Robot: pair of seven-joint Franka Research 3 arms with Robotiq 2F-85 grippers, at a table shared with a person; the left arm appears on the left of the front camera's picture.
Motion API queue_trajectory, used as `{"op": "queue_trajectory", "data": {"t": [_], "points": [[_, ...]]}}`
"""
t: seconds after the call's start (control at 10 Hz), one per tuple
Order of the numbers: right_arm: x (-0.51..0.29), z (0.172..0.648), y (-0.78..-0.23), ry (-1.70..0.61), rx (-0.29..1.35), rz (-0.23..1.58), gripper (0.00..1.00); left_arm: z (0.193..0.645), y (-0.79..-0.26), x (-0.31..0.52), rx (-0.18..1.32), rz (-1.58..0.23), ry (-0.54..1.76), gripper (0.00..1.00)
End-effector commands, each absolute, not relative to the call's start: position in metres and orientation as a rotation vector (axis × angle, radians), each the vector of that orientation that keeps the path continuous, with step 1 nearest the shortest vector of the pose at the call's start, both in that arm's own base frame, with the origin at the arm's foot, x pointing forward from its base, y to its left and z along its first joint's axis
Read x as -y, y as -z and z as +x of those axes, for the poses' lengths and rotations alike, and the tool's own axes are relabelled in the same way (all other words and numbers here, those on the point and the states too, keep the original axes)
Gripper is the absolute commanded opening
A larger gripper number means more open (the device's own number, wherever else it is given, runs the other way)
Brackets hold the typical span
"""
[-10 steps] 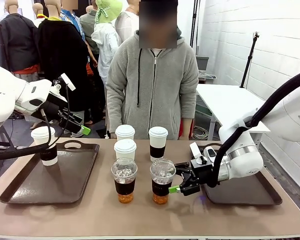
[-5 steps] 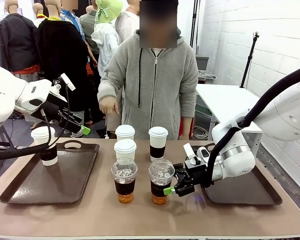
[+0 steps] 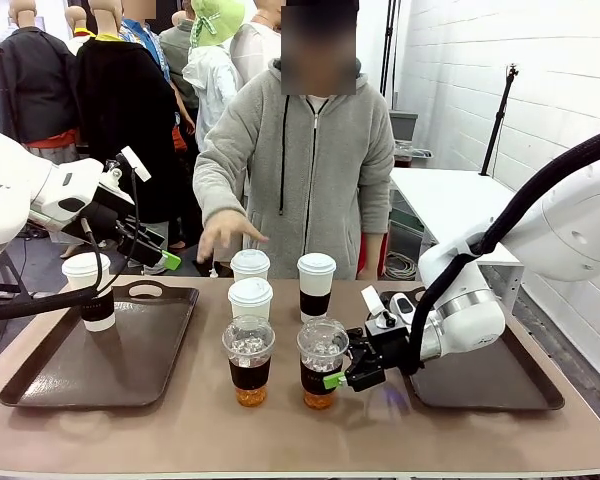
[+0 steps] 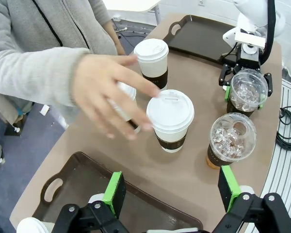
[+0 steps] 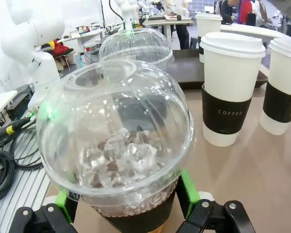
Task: Distribute the coffee onto the tray.
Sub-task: Pick up one iced Americano and place it on the right Handle tray.
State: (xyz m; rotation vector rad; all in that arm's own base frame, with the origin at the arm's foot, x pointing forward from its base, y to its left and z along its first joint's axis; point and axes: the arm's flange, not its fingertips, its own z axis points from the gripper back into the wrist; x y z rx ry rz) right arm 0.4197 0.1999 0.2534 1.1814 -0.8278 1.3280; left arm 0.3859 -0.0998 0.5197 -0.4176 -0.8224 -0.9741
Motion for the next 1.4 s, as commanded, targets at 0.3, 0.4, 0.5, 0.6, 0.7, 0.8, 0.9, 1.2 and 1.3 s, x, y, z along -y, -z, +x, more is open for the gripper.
{"op": "queue_trajectory", "data": {"t": [0.3,0.4,0.5,0.6,0.7,0.8,0.9,1.2,1.3], "points": [[-0.2083,0.4285,-0.2536,-1.308,0.819,1.175,0.66,0.3893,-0.5166,0.0982,0.833,-0.431,0.996,1.00],[-0.2085,0.4292,-0.2538,-1.308,0.819,1.173,0.66,0.3893,-0.5166,0.0982,0.833,-0.431,0.996,1.00],[-0.2086,0.4286,-0.2533,-1.304,0.820,1.174,0.66,0.3893,-0.5166,0.0982,0.833,-0.431,0.996,1.00],[-0.2084,0.4286,-0.2535,-1.301,0.821,1.174,0.66,0.3893,-0.5166,0.0982,0.833,-0.431,0.996,1.00],[-0.2077,0.4288,-0.2542,-1.298,0.823,1.179,0.66,0.3893,-0.5166,0.0982,0.833,-0.431,0.996,1.00],[-0.2074,0.4285,-0.2552,-1.297,0.825,1.183,0.66,0.3893,-0.5166,0.0982,0.833,-0.431,0.996,1.00],[-0.2066,0.4280,-0.2577,-1.294,0.830,1.186,0.66,0.3893,-0.5166,0.0982,0.833,-0.431,0.996,1.00],[-0.2045,0.4274,-0.2572,-1.290,0.832,1.196,0.66,0.3893,-0.5166,0.0982,0.833,-0.431,0.996,1.00],[-0.2044,0.4273,-0.2577,-1.291,0.834,1.197,0.66,0.3893,-0.5166,0.0982,0.833,-0.431,0.996,1.00]]}}
